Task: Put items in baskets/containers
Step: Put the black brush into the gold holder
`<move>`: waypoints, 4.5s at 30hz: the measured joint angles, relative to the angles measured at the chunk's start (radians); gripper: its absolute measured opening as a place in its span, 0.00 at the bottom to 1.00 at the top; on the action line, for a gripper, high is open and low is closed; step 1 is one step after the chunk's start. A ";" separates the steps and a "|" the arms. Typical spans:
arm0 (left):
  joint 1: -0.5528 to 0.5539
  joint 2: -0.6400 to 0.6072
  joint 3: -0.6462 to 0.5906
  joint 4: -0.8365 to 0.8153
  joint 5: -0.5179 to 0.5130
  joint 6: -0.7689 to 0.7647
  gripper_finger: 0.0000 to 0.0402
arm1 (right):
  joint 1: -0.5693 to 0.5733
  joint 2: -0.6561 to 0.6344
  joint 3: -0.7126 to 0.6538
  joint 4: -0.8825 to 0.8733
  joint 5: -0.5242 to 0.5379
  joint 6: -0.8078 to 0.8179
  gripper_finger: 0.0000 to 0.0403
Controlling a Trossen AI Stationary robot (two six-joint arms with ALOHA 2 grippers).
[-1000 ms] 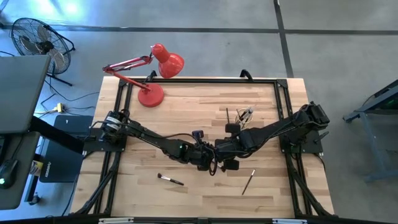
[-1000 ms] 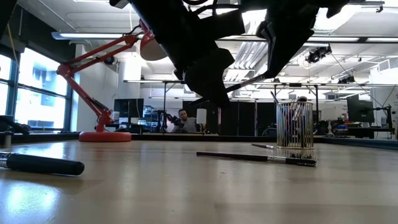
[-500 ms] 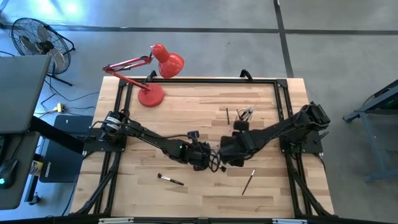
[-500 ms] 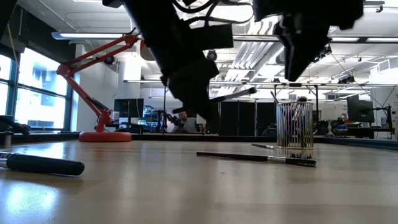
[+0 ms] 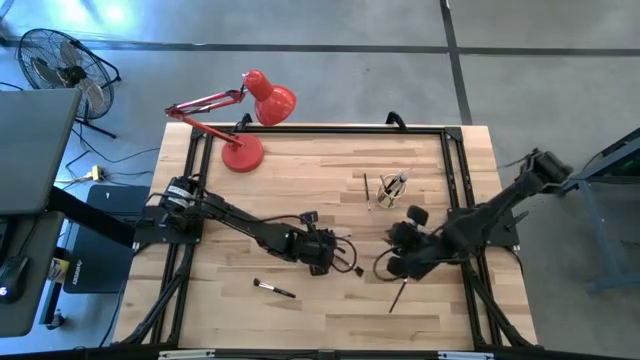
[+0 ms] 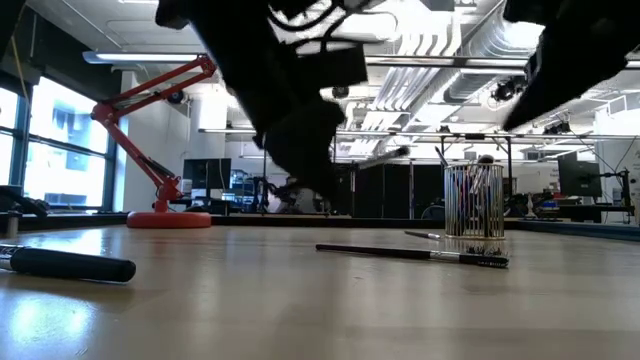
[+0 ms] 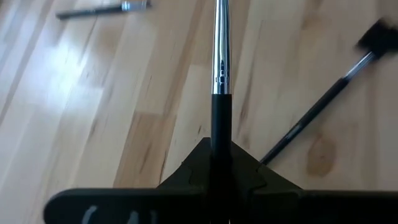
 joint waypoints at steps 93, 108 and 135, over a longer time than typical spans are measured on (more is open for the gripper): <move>0.150 -0.075 -0.323 1.148 0.448 0.032 0.05 | -0.217 -0.077 -0.348 1.375 -0.150 -0.647 0.03; 0.149 -0.076 -0.322 1.095 0.438 0.040 0.25 | -0.217 -0.083 -0.348 1.289 -0.111 -0.636 0.01; 0.149 -0.136 -0.323 0.906 0.366 0.012 0.26 | -0.345 -0.470 -0.009 0.052 0.219 -0.413 0.00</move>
